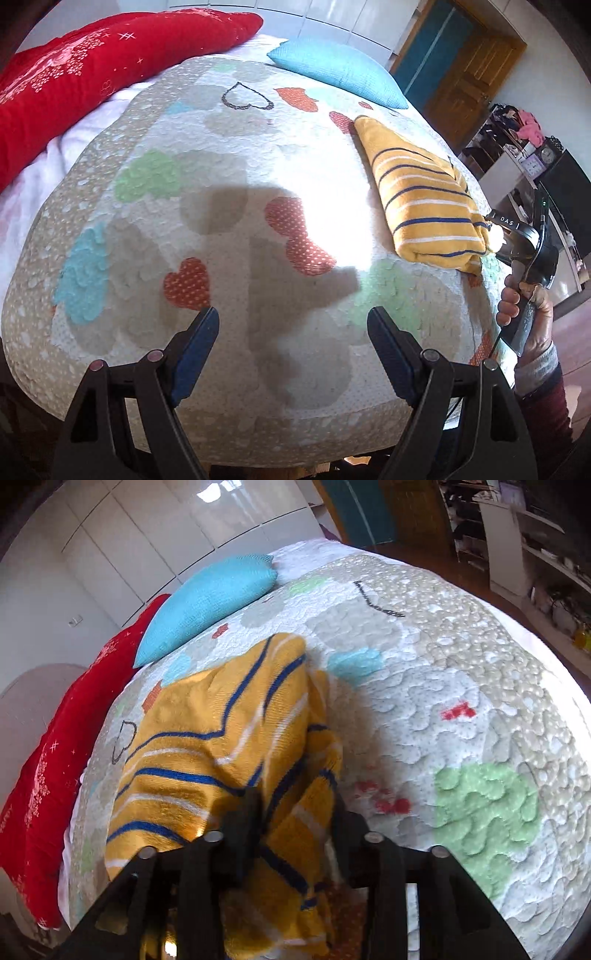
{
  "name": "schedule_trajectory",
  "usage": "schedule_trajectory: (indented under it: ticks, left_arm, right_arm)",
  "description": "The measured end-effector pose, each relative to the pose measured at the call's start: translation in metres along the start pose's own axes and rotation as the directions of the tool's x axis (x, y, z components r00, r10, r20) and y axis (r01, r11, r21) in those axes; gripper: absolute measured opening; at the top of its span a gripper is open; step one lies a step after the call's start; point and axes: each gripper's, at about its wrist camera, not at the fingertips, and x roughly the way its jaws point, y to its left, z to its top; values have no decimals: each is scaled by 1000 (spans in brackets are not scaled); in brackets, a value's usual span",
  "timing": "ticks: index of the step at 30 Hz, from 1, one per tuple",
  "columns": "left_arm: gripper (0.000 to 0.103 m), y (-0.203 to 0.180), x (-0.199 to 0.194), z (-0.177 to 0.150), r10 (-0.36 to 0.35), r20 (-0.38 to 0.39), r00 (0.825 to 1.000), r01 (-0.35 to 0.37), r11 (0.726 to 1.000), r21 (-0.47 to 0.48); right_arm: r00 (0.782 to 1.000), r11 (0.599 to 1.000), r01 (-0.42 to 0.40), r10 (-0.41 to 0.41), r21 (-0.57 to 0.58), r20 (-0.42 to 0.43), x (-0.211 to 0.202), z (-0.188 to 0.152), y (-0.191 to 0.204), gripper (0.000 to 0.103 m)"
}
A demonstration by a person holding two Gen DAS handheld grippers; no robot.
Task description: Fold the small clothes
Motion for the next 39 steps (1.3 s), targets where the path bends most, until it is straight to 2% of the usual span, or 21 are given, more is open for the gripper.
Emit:
schedule_trajectory:
  ticks: [2, 6, 8, 10, 14, 16, 21, 24, 25, 26, 27, 28, 29, 30, 31, 32, 35, 37, 38, 39]
  left_arm:
    - [81, -8, 1, 5, 1, 6, 1000, -1, 1000, 18]
    - [82, -22, 10, 18, 3, 10, 1000, -3, 999, 39]
    - [82, -29, 18, 28, -36, 10, 999, 36, 999, 40]
    - [85, -36, 32, 42, -98, 0, 995, 98, 995, 31]
    - [88, -52, 69, 81, -260, -37, 965, 259, 966, -9]
    - [88, -65, 88, 99, -309, -60, 949, 310, 951, 3]
    - [92, -94, 142, 132, -366, -113, 924, 371, 928, 26]
    - [96, -101, 181, 141, -374, -180, 910, 383, 924, 13]
    - [98, -102, 194, 142, -381, -211, 900, 388, 921, -6]
    - [98, -103, 202, 141, -383, -227, 895, 390, 921, -15]
    - [98, -105, 201, 142, -385, -222, 896, 394, 919, -3]
    - [80, -107, 197, 143, -403, -223, 888, 416, 909, 10]
    - [58, -107, 193, 145, -443, -243, 863, 457, 890, -1]
    - [54, -106, 187, 149, -436, -244, 866, 449, 894, -5]
    - [44, -105, 178, 154, -436, -235, 868, 449, 893, 2]
    - [41, -104, 169, 159, -442, -223, 869, 455, 890, 10]
    - [41, -97, 139, 174, -410, -162, 898, 423, 905, 56]
    - [46, -88, 131, 179, -390, -141, 910, 401, 914, 60]
    - [56, -80, 131, 179, -367, -129, 921, 376, 925, 48]
    - [62, -72, 135, 178, -330, -118, 937, 335, 941, 33]
  right_arm:
    - [1000, 1000, -15, 15, 0, 19, -11, 5, -7, 58]
    - [996, 1000, 25, -25, -2, 86, -35, 13, -24, 62]
    - [997, 1000, -3, 2, 6, 82, -36, 17, -31, 71]
    - [998, 999, -28, 27, 21, 58, -30, 18, -36, 72]
    - [996, 995, -89, 89, 43, -9, -1, 18, -42, 73]
    - [993, 992, -109, 111, 57, -35, 13, 19, -41, 74]
    - [982, 983, -167, 173, 76, -77, 46, 32, -40, 79]
    - [971, 972, -217, 225, 94, -81, 63, 38, -41, 83]
    - [968, 969, -231, 239, 92, -81, 67, 40, -39, 83]
    - [964, 966, -243, 250, 86, -85, 70, 41, -35, 77]
    - [958, 961, -263, 271, 86, -93, 75, 43, -30, 68]
    - [943, 948, -301, 312, 107, -116, 81, 42, -26, 48]
    - [933, 936, -323, 339, 138, -123, 84, 41, -22, 44]
    - [927, 930, -337, 355, 146, -121, 85, 42, -16, 39]
    - [922, 926, -350, 367, 137, -121, 84, 45, -9, 36]
    - [918, 923, -365, 379, 122, -114, 80, 48, -1, 34]
    - [892, 895, -438, 444, 80, -85, 66, 55, 23, 33]
    - [882, 885, -461, 465, 61, -79, 63, 54, 34, 35]
    - [888, 892, -449, 452, 50, -84, 66, 52, 38, 42]
    - [906, 911, -411, 412, 40, -92, 72, 49, 39, 45]
